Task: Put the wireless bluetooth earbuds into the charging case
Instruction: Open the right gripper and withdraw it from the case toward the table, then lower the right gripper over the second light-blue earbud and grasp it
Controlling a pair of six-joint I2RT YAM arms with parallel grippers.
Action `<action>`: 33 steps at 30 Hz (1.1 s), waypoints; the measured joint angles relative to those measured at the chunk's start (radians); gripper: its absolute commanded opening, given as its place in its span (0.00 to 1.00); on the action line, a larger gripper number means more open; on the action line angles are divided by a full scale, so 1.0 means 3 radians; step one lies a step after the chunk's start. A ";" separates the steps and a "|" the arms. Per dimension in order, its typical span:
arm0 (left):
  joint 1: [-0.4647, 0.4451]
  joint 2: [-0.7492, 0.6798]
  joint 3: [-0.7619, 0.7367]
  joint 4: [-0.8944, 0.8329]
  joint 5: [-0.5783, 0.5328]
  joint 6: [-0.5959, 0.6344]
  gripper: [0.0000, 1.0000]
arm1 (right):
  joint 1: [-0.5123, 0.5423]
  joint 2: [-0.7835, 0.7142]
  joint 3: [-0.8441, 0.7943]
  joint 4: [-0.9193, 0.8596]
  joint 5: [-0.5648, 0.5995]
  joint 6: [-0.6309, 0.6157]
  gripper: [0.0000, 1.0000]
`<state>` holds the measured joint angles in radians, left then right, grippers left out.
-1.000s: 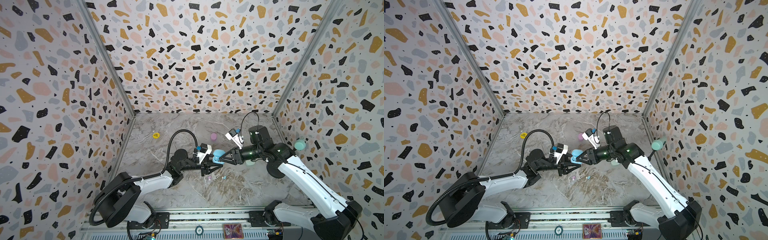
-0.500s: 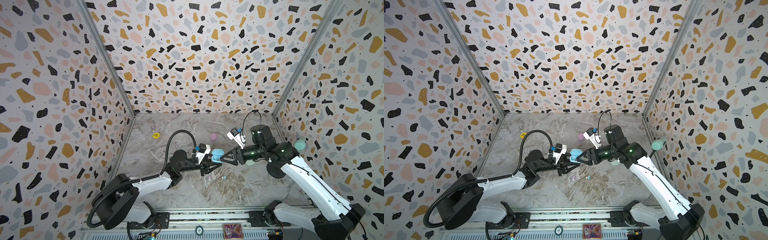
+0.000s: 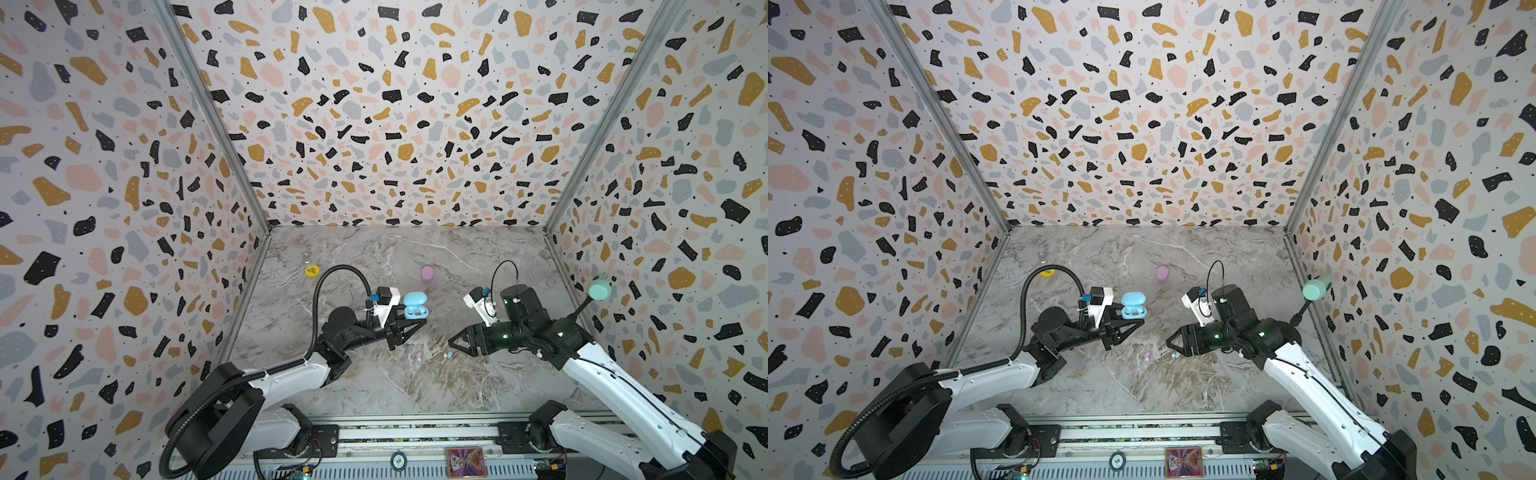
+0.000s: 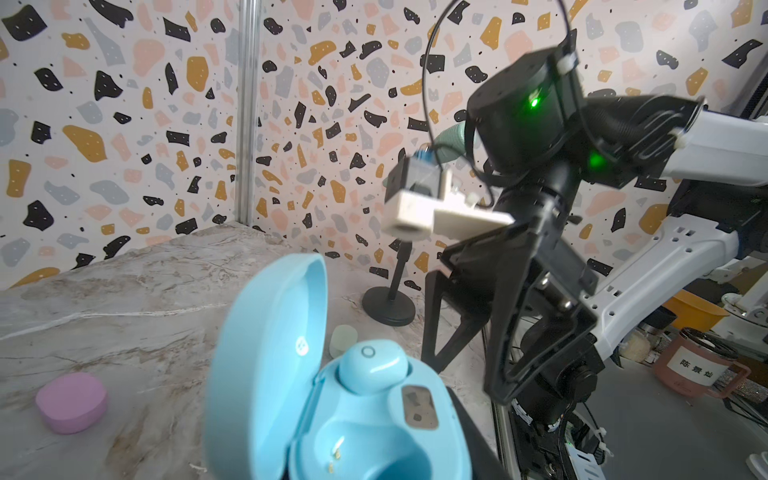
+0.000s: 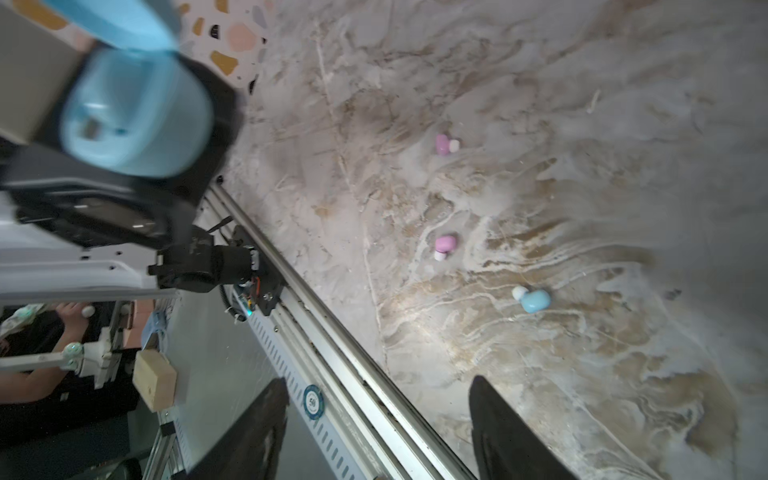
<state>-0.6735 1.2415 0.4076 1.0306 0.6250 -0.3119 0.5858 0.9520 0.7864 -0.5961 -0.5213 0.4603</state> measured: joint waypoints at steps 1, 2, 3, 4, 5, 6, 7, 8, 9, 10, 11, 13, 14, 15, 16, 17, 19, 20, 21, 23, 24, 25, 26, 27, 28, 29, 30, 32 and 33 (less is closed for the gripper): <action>0.0001 -0.0050 -0.0038 0.0000 -0.0019 0.0000 0.24 | 0.0056 0.0025 -0.0094 0.0060 0.0089 0.0079 0.70; 0.0001 -0.0102 -0.0080 -0.0003 -0.0036 0.0000 0.24 | 0.0132 0.0075 -0.0181 0.0122 0.0181 0.0167 0.70; 0.0001 -0.0142 -0.0111 -0.0008 -0.0048 0.0000 0.24 | 0.0197 0.0140 -0.0239 0.0177 0.0252 0.0242 0.70; 0.0001 -0.0193 -0.0145 -0.0024 -0.0065 0.0000 0.24 | 0.0258 0.0230 -0.0287 0.0248 0.0319 0.0326 0.70; 0.0001 -0.0238 -0.0168 -0.0046 -0.0080 0.0001 0.24 | 0.0309 0.0332 -0.0327 0.0324 0.0379 0.0401 0.70; 0.0001 -0.0281 -0.0186 -0.0069 -0.0095 0.0004 0.24 | 0.0346 0.0423 -0.0361 0.0401 0.0415 0.0477 0.70; 0.0001 -0.0333 -0.0200 -0.0102 -0.0114 0.0005 0.24 | 0.0367 0.0518 -0.0403 0.0488 0.0450 0.0563 0.70; 0.0001 -0.0385 -0.0211 -0.0131 -0.0135 0.0010 0.24 | 0.0371 0.0595 -0.0449 0.0570 0.0488 0.0646 0.70; 0.0001 -0.0436 -0.0221 -0.0151 -0.0151 0.0017 0.24 | 0.0371 0.0649 -0.0493 0.0640 0.0523 0.0729 0.70; 0.0001 -0.0488 -0.0238 -0.0167 -0.0174 0.0019 0.24 | 0.0371 0.0694 -0.0544 0.0715 0.0563 0.0823 0.70; 0.0001 -0.0538 -0.0254 -0.0186 -0.0198 0.0020 0.24 | 0.0371 0.0727 -0.0591 0.0776 0.0599 0.0917 0.70; 0.0001 -0.0614 -0.0286 -0.0216 -0.0235 0.0025 0.24 | 0.0371 0.0779 -0.0659 0.0876 0.0659 0.1076 0.70; 0.0001 -0.0650 -0.0309 -0.0228 -0.0258 0.0029 0.24 | 0.0371 0.0811 -0.0690 0.0950 0.0679 0.1160 0.70; 0.0001 -0.0671 -0.0324 -0.0240 -0.0276 0.0031 0.24 | 0.0371 0.0835 -0.0711 0.1007 0.0692 0.1219 0.70; 0.0001 -0.0698 -0.0343 -0.0257 -0.0294 0.0031 0.24 | 0.0371 0.0867 -0.0726 0.1069 0.0706 0.1284 0.70; 0.0001 -0.0721 -0.0362 -0.0280 -0.0308 0.0031 0.23 | 0.0371 0.0903 -0.0731 0.1125 0.0718 0.1338 0.70; 0.0001 -0.0752 -0.0392 -0.0299 -0.0334 0.0033 0.23 | 0.0371 0.0979 -0.0730 0.1230 0.0734 0.1410 0.70; 0.0001 -0.0764 -0.0404 -0.0301 -0.0348 0.0034 0.23 | 0.0371 0.1026 -0.0730 0.1279 0.0738 0.1441 0.70; 0.0001 -0.0773 -0.0409 -0.0305 -0.0362 0.0036 0.23 | 0.0370 0.1069 -0.0730 0.1319 0.0740 0.1460 0.70; 0.0001 -0.0782 -0.0412 -0.0306 -0.0373 0.0041 0.23 | 0.0365 0.1167 -0.0730 0.1382 0.0740 0.1503 0.70; 0.0001 -0.0785 -0.0413 -0.0310 -0.0373 0.0042 0.23 | 0.0360 0.1207 -0.0730 0.1397 0.0740 0.1520 0.70; 0.0001 -0.0790 -0.0413 -0.0317 -0.0373 0.0043 0.23 | 0.0357 0.1244 -0.0730 0.1414 0.0739 0.1536 0.70; 0.0001 -0.0792 -0.0413 -0.0319 -0.0373 0.0045 0.23 | 0.0355 0.1277 -0.0730 0.1427 0.0738 0.1554 0.70; 0.0001 -0.0796 -0.0415 -0.0323 -0.0374 0.0047 0.23 | 0.0350 0.1289 -0.0730 0.1448 0.0730 0.1570 0.70; 0.0001 -0.0804 -0.0415 -0.0340 -0.0374 0.0053 0.23 | 0.0345 0.1294 -0.0730 0.1478 0.0730 0.1587 0.70; 0.0001 -0.0816 -0.0415 -0.0360 -0.0374 0.0062 0.23 | 0.0342 0.1300 -0.0730 0.1495 0.0729 0.1600 0.70; 0.0001 -0.0824 -0.0415 -0.0375 -0.0374 0.0071 0.23 | 0.0340 0.1307 -0.0730 0.1513 0.0729 0.1609 0.70; 0.0001 -0.0832 -0.0415 -0.0397 -0.0374 0.0095 0.23 | 0.0336 0.1329 -0.0730 0.1553 0.0717 0.1628 0.70; 0.0001 -0.0832 -0.0415 -0.0412 -0.0374 0.0106 0.23 | 0.0334 0.1339 -0.0730 0.1577 0.0711 0.1631 0.70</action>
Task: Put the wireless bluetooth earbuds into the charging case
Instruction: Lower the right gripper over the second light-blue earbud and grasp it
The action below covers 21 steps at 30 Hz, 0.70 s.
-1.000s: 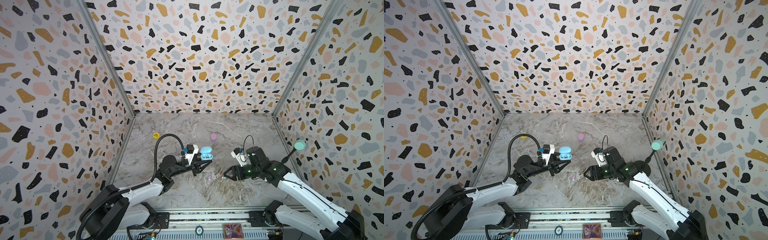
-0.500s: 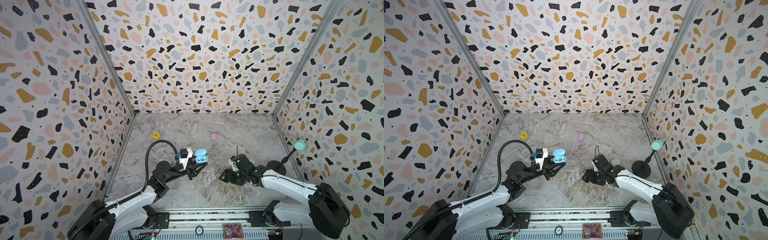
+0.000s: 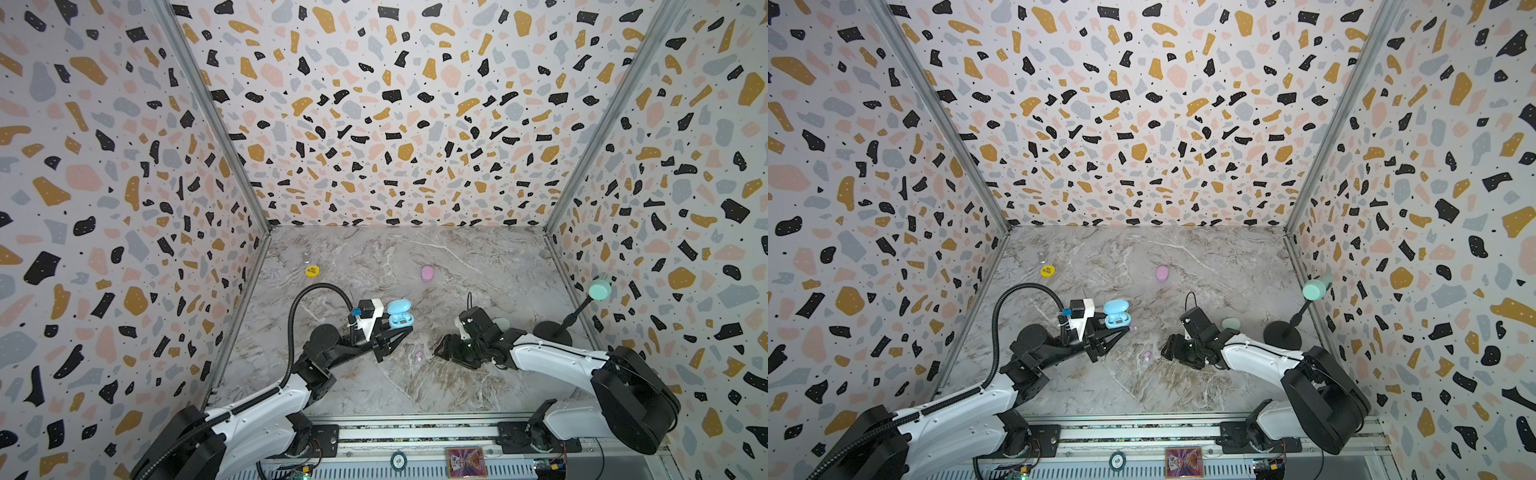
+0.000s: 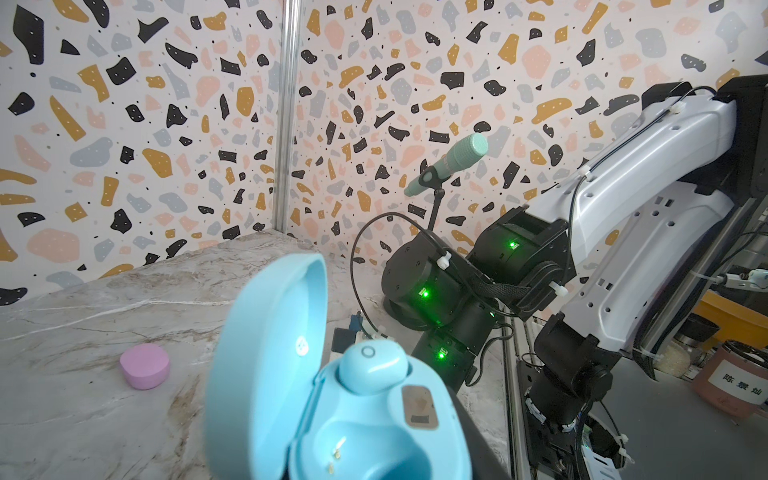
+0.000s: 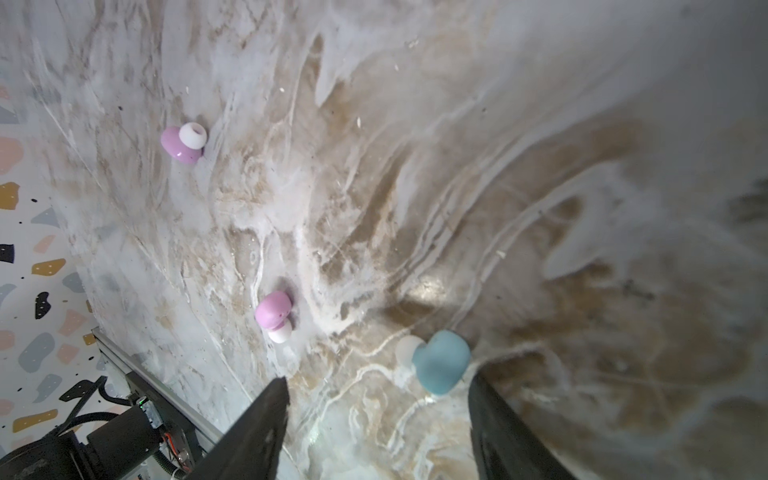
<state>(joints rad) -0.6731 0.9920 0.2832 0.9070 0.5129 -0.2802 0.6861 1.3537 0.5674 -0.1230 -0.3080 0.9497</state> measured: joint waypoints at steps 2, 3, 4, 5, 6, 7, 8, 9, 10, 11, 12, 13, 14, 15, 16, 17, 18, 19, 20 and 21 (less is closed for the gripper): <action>0.0000 0.0000 0.0000 -0.0037 0.0000 0.0014 0.23 | -0.0001 0.0010 0.0000 0.0034 -0.0018 0.0013 0.70; 0.0000 0.0000 0.0000 -0.0052 0.0000 0.0020 0.23 | -0.0003 0.0013 0.0000 0.0043 -0.0025 0.0018 0.70; 0.0000 0.0000 0.0000 -0.0060 0.0000 0.0024 0.23 | -0.0003 0.0015 0.0000 0.0060 -0.0034 0.0023 0.70; 0.0000 0.0000 0.0000 -0.0065 0.0000 0.0025 0.23 | -0.0003 0.0017 0.0000 0.0071 -0.0042 0.0024 0.70; 0.0000 0.0000 0.0000 -0.0067 0.0000 0.0025 0.23 | -0.0003 0.0017 0.0001 0.0075 -0.0046 0.0025 0.70; 0.0000 0.0000 0.0000 -0.0070 0.0000 0.0027 0.23 | -0.0003 0.0017 0.0003 0.0078 -0.0047 0.0024 0.70; 0.0000 0.0000 0.0000 -0.0070 0.0000 0.0027 0.23 | -0.0003 0.0018 0.0009 0.0076 -0.0050 0.0024 0.70; 0.0001 0.0000 0.0000 -0.0071 0.0000 0.0027 0.23 | -0.0003 0.0018 0.0019 0.0079 -0.0056 0.0024 0.70; 0.0004 0.0000 0.0000 -0.0071 0.0000 0.0027 0.23 | -0.0003 0.0018 0.0028 0.0084 -0.0061 0.0024 0.70; 0.0009 0.0000 0.0000 -0.0072 0.0000 0.0028 0.23 | -0.0003 0.0019 0.0039 0.0089 -0.0069 0.0024 0.70; 0.0010 0.0000 0.0000 -0.0075 0.0000 0.0028 0.23 | -0.0003 0.0023 0.0051 0.0092 -0.0075 0.0024 0.70; 0.0013 0.0000 0.0000 -0.0078 0.0000 0.0028 0.23 | -0.0003 0.0024 0.0067 0.0092 -0.0083 0.0024 0.70; 0.0013 0.0000 0.0000 -0.0079 0.0000 0.0028 0.23 | -0.0003 0.0027 0.0083 0.0092 -0.0090 0.0024 0.70; 0.0013 0.0000 0.0000 -0.0079 0.0001 0.0028 0.23 | -0.0003 0.0027 0.0102 0.0093 -0.0100 0.0024 0.70; 0.0013 0.0000 0.0000 -0.0079 0.0000 0.0028 0.23 | -0.0003 0.0027 0.0121 0.0092 -0.0109 0.0024 0.70; 0.0013 0.0000 0.0000 -0.0079 0.0001 0.0028 0.23 | -0.0003 0.0028 0.0140 0.0089 -0.0117 0.0024 0.70; 0.0013 0.0000 0.0000 -0.0079 0.0001 0.0029 0.23 | -0.0003 0.0028 0.0161 0.0089 -0.0121 0.0023 0.70; 0.0013 0.0000 0.0000 -0.0079 0.0001 0.0029 0.23 | -0.0003 0.0028 0.0184 0.0085 -0.0123 0.0022 0.70; 0.0014 0.0000 0.0000 -0.0079 0.0001 0.0029 0.23 | -0.0003 0.0028 0.0202 0.0083 -0.0125 0.0022 0.70; 0.0014 -0.0001 0.0000 -0.0079 0.0001 0.0029 0.23 | -0.0003 0.0028 0.0217 0.0079 -0.0126 0.0020 0.70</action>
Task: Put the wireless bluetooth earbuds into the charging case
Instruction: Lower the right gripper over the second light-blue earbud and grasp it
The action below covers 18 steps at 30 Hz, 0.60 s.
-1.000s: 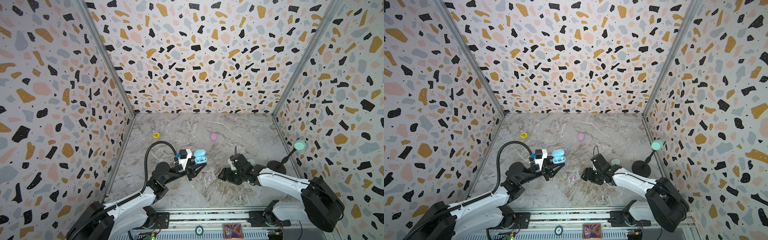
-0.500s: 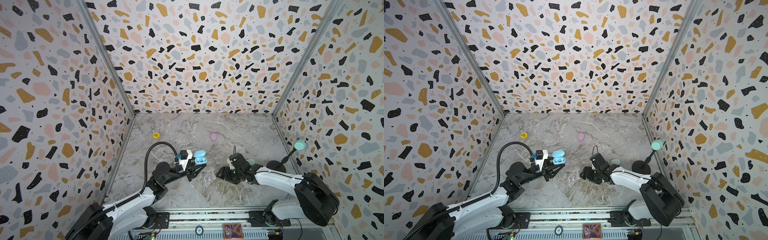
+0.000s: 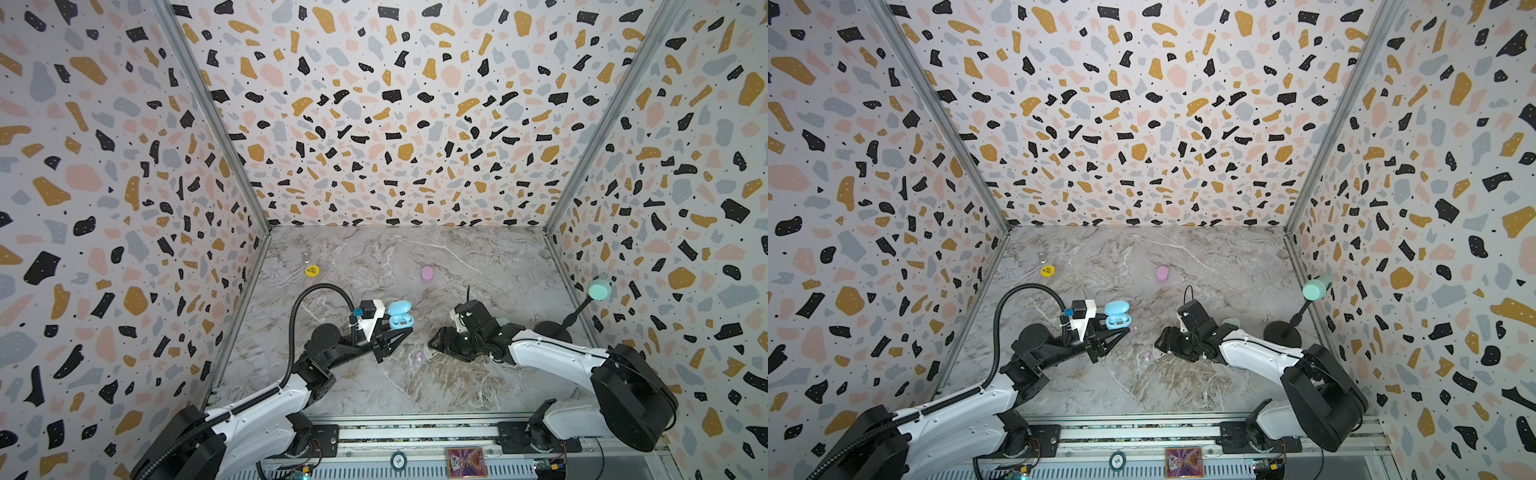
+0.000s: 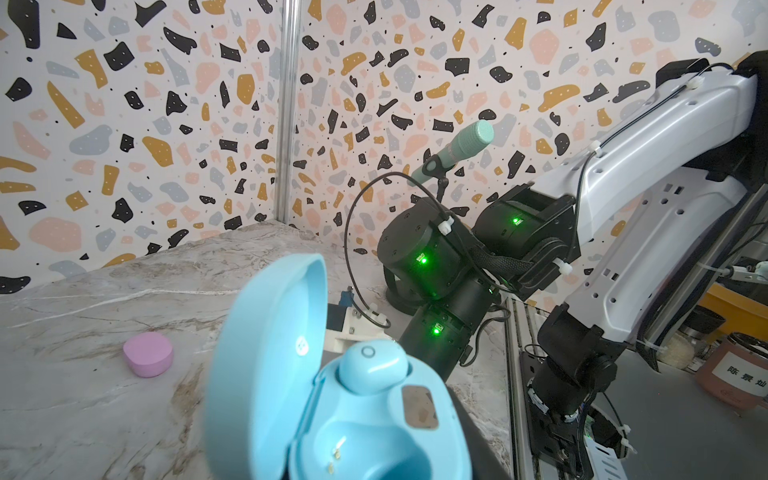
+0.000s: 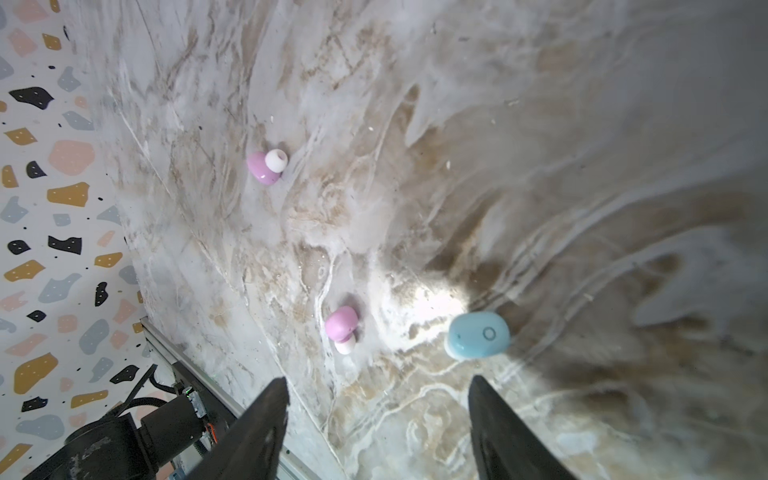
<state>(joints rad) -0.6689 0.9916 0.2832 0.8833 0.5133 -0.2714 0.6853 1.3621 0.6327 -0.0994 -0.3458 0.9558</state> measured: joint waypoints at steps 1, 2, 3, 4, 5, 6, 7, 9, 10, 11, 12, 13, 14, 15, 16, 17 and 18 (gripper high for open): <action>0.0001 -0.0001 0.0000 -0.0001 0.0000 0.0000 0.23 | 0.0000 0.0000 0.0015 -0.0014 0.0003 0.0000 0.70; 0.0001 -0.0003 0.0000 -0.0001 0.0000 0.0000 0.23 | 0.0000 0.0000 0.0023 -0.0027 0.0006 -0.0001 0.70; 0.0001 -0.0005 0.0000 -0.0003 -0.0001 0.0001 0.23 | 0.0000 0.0000 0.0032 -0.0048 0.0011 -0.0001 0.70; 0.0001 -0.0011 0.0000 -0.0004 0.0000 0.0001 0.23 | 0.0000 0.0000 0.0039 -0.0085 0.0027 -0.0003 0.70; 0.0001 -0.0018 0.0000 -0.0004 0.0000 0.0003 0.23 | -0.0003 0.0000 0.0041 -0.0114 0.0050 -0.0003 0.70; 0.0001 -0.0023 0.0000 -0.0004 0.0000 0.0004 0.23 | -0.0004 0.0000 0.0045 -0.0165 0.0079 -0.0003 0.70; 0.0001 -0.0027 0.0000 -0.0004 0.0000 0.0005 0.23 | -0.0009 0.0001 0.0046 -0.0219 0.0100 -0.0003 0.70; 0.0001 -0.0032 0.0000 -0.0004 0.0000 0.0008 0.23 | -0.0019 0.0009 0.0047 -0.0276 0.0146 -0.0003 0.70; 0.0001 -0.0032 0.0000 -0.0004 0.0000 0.0009 0.23 | -0.0025 0.0025 0.0055 -0.0301 0.0161 -0.0003 0.70; 0.0001 -0.0033 0.0000 -0.0004 0.0000 0.0009 0.23 | -0.0032 0.0047 0.0066 -0.0317 0.0174 -0.0003 0.70; 0.0001 -0.0033 0.0000 -0.0004 0.0000 0.0009 0.23 | -0.0039 0.0078 0.0085 -0.0329 0.0187 -0.0003 0.69; 0.0001 -0.0033 0.0000 -0.0004 0.0000 0.0009 0.23 | -0.0042 0.0109 0.0103 -0.0329 0.0198 -0.0003 0.69; 0.0001 -0.0033 0.0000 -0.0004 0.0000 0.0009 0.23 | -0.0045 0.0141 0.0121 -0.0329 0.0207 -0.0003 0.69; 0.0001 -0.0033 0.0000 -0.0004 0.0000 0.0009 0.23 | -0.0047 0.0182 0.0144 -0.0329 0.0214 -0.0004 0.69; 0.0001 -0.0033 0.0000 -0.0004 0.0000 0.0009 0.23 | -0.0053 0.0225 0.0167 -0.0326 0.0217 -0.0008 0.69; 0.0001 -0.0033 0.0000 -0.0004 0.0000 0.0009 0.23 | -0.0055 0.0261 0.0186 -0.0324 0.0220 -0.0011 0.69; 0.0001 -0.0033 0.0000 -0.0004 0.0000 0.0009 0.23 | -0.0056 0.0304 0.0203 -0.0313 0.0220 -0.0015 0.69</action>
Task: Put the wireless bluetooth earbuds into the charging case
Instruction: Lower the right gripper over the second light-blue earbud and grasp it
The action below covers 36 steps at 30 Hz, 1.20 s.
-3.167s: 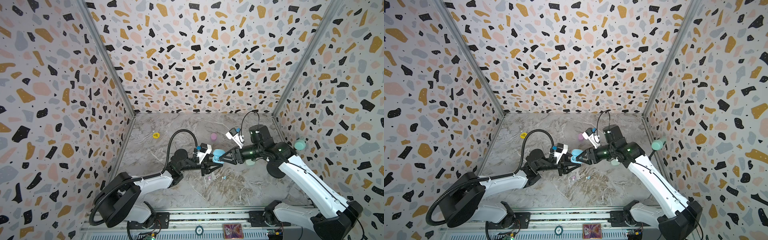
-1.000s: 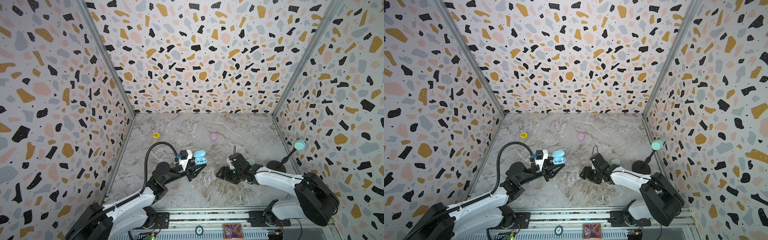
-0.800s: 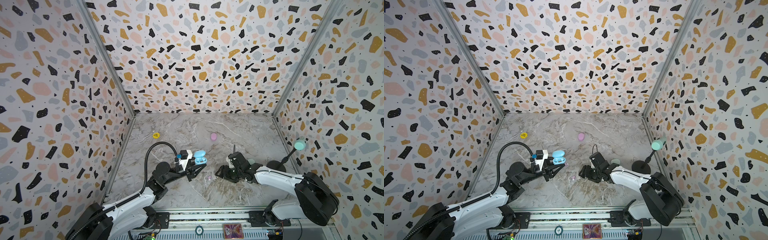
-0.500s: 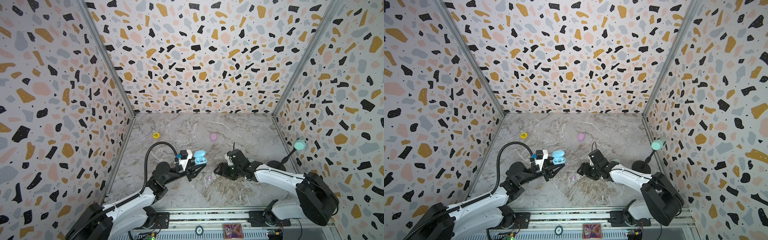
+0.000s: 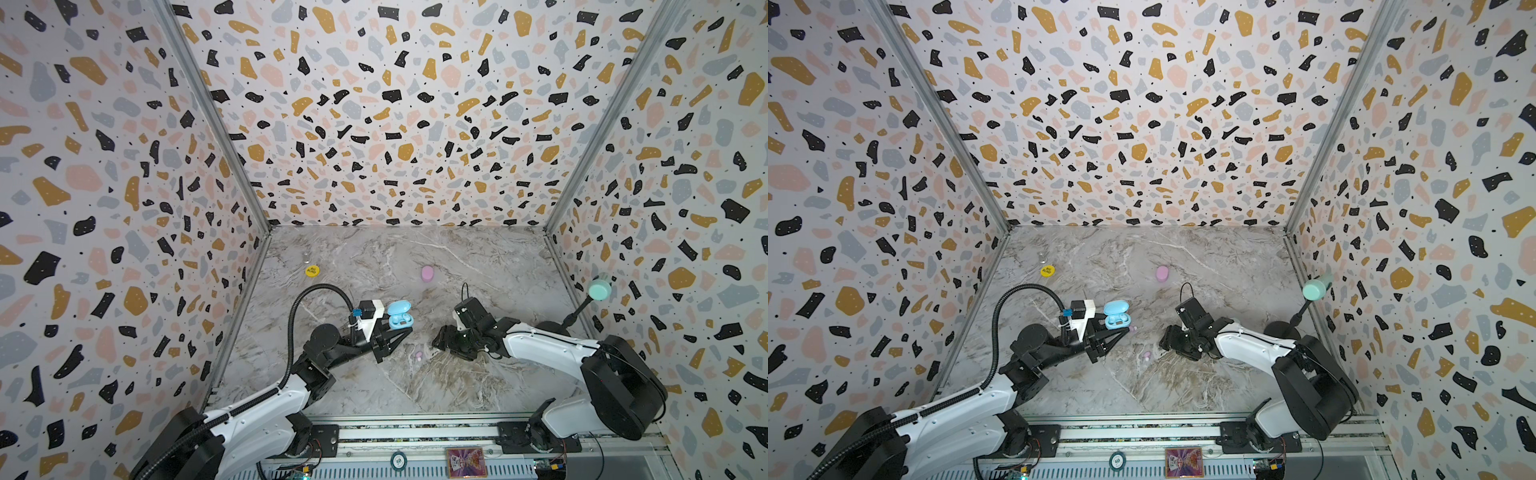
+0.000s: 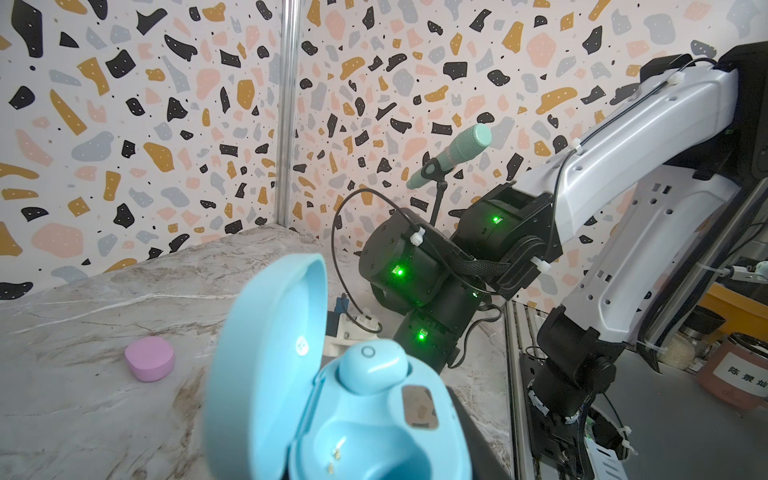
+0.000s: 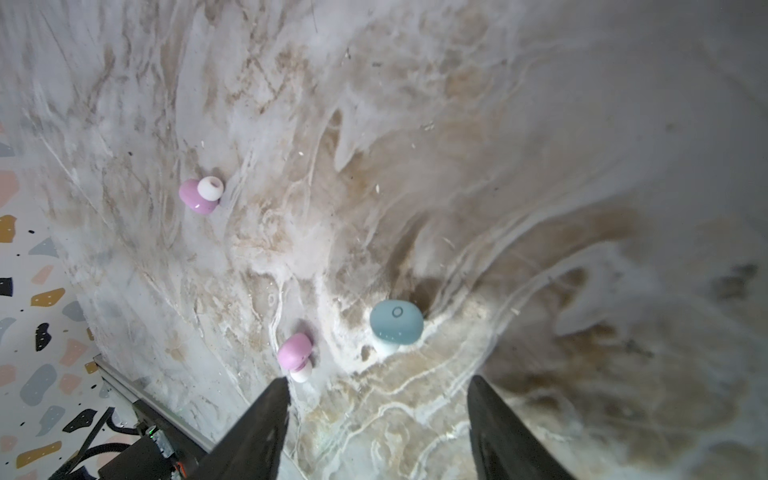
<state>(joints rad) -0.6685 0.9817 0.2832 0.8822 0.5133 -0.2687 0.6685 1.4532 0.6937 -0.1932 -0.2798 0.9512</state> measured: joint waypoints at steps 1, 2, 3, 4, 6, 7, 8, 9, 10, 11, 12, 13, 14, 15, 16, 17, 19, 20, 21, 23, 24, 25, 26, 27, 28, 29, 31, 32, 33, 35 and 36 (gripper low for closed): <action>0.0000 0.0000 0.0000 0.0000 0.0000 0.0000 0.23 | -0.0001 0.0039 0.0011 0.0018 -0.0001 -0.0003 0.69; 0.0000 0.0000 0.0000 0.0000 0.0000 0.0000 0.22 | -0.0003 0.0069 0.0018 0.0029 -0.0003 -0.0009 0.69; 0.0000 0.0000 0.0000 0.0000 0.0000 0.0000 0.23 | -0.0003 0.0103 0.0029 0.0037 -0.0011 -0.0010 0.69; 0.0000 0.0000 0.0000 0.0000 0.0000 0.0000 0.22 | -0.0004 0.0130 0.0053 0.0052 -0.0028 -0.0014 0.69; 0.0000 0.0000 0.0000 0.0000 0.0000 0.0000 0.22 | -0.0004 0.0184 0.0092 0.0086 -0.0043 -0.0028 0.68; 0.0000 0.0000 0.0000 0.0000 0.0000 0.0001 0.22 | -0.0006 0.0212 0.0113 0.0107 -0.0058 -0.0034 0.68; 0.0000 0.0000 0.0000 0.0000 0.0000 0.0001 0.22 | -0.0006 0.0235 0.0130 0.0123 -0.0070 -0.0038 0.68; 0.0000 0.0000 0.0000 0.0000 -0.0001 0.0001 0.22 | -0.0006 0.0259 0.0150 0.0132 -0.0081 -0.0046 0.68; 0.0000 0.0000 0.0000 0.0000 -0.0001 0.0001 0.22 | -0.0006 0.0278 0.0164 0.0144 -0.0092 -0.0051 0.68; 0.0000 0.0000 0.0000 0.0000 -0.0001 0.0001 0.22 | -0.0006 0.0303 0.0182 0.0153 -0.0106 -0.0056 0.68; 0.0000 0.0000 0.0000 0.0000 -0.0001 0.0001 0.22 | -0.0006 0.0328 0.0205 0.0155 -0.0122 -0.0064 0.68; 0.0000 0.0000 0.0000 0.0000 -0.0001 0.0001 0.22 | -0.0006 0.0347 0.0223 0.0160 -0.0132 -0.0067 0.68; 0.0000 0.0001 0.0000 0.0000 -0.0001 0.0003 0.22 | -0.0006 0.0374 0.0244 0.0167 -0.0148 -0.0075 0.68; 0.0001 0.0001 0.0000 0.0000 0.0000 0.0003 0.22 | -0.0006 0.0392 0.0262 0.0170 -0.0154 -0.0088 0.68; 0.0001 0.0001 0.0000 0.0000 0.0000 0.0004 0.22 | -0.0006 0.0404 0.0273 0.0175 -0.0160 -0.0097 0.68; 0.0003 0.0001 0.0000 0.0000 0.0000 0.0004 0.22 | -0.0006 0.0415 0.0282 0.0179 -0.0168 -0.0106 0.68; 0.0004 0.0008 0.0000 0.0000 0.0000 0.0005 0.22 | -0.0006 0.0435 0.0304 0.0174 -0.0182 -0.0125 0.68; 0.0004 0.0014 0.0000 0.0000 0.0000 0.0009 0.22 | -0.0006 0.0453 0.0324 0.0168 -0.0191 -0.0141 0.68; 0.0005 0.0020 0.0000 0.0000 0.0000 0.0011 0.22 | -0.0006 0.0473 0.0347 0.0160 -0.0200 -0.0159 0.68; 0.0008 0.0033 0.0000 -0.0001 0.0000 0.0013 0.22 | -0.0006 0.0518 0.0403 0.0121 -0.0211 -0.0209 0.68; 0.0014 0.0038 0.0000 -0.0001 0.0001 0.0013 0.22 | -0.0006 0.0549 0.0448 0.0081 -0.0211 -0.0242 0.67; 0.0019 0.0041 0.0000 -0.0004 0.0000 0.0013 0.22 | -0.0006 0.0575 0.0487 0.0041 -0.0206 -0.0276 0.67; 0.0022 0.0042 0.0000 -0.0004 0.0000 0.0013 0.22 | -0.0006 0.0614 0.0548 -0.0031 -0.0195 -0.0319 0.66; 0.0022 0.0042 0.0000 -0.0004 0.0001 0.0013 0.22 | -0.0006 0.0657 0.0619 -0.0113 -0.0164 -0.0371 0.66; 0.0023 0.0042 0.0000 -0.0003 0.0001 0.0013 0.22 | -0.0006 0.0697 0.0689 -0.0191 -0.0136 -0.0432 0.65; 0.0023 0.0042 0.0000 -0.0003 0.0001 0.0013 0.22 | -0.0005 0.0739 0.0762 -0.0282 -0.0102 -0.0500 0.63; 0.0025 0.0042 0.0000 -0.0003 0.0001 0.0013 0.22 | -0.0006 0.0801 0.0871 -0.0443 -0.0029 -0.0617 0.59; 0.0025 0.0042 0.0000 -0.0004 0.0001 0.0013 0.22 | -0.0005 0.0829 0.0922 -0.0532 0.0014 -0.0678 0.57; 0.0025 0.0042 0.0000 -0.0003 0.0001 0.0013 0.22 | -0.0005 0.0857 0.0971 -0.0618 0.0047 -0.0741 0.55; 0.0033 0.0042 0.0000 -0.0003 0.0001 0.0013 0.22 | -0.0005 0.0913 0.1071 -0.0777 0.0121 -0.0853 0.51; 0.0037 0.0042 0.0000 -0.0003 0.0001 0.0011 0.22 | -0.0005 0.0945 0.1123 -0.0849 0.0159 -0.0900 0.49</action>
<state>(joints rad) -0.6575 0.9943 0.2832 0.8814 0.5137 -0.2653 0.6670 1.7367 1.0306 -0.4480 -0.2321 0.6811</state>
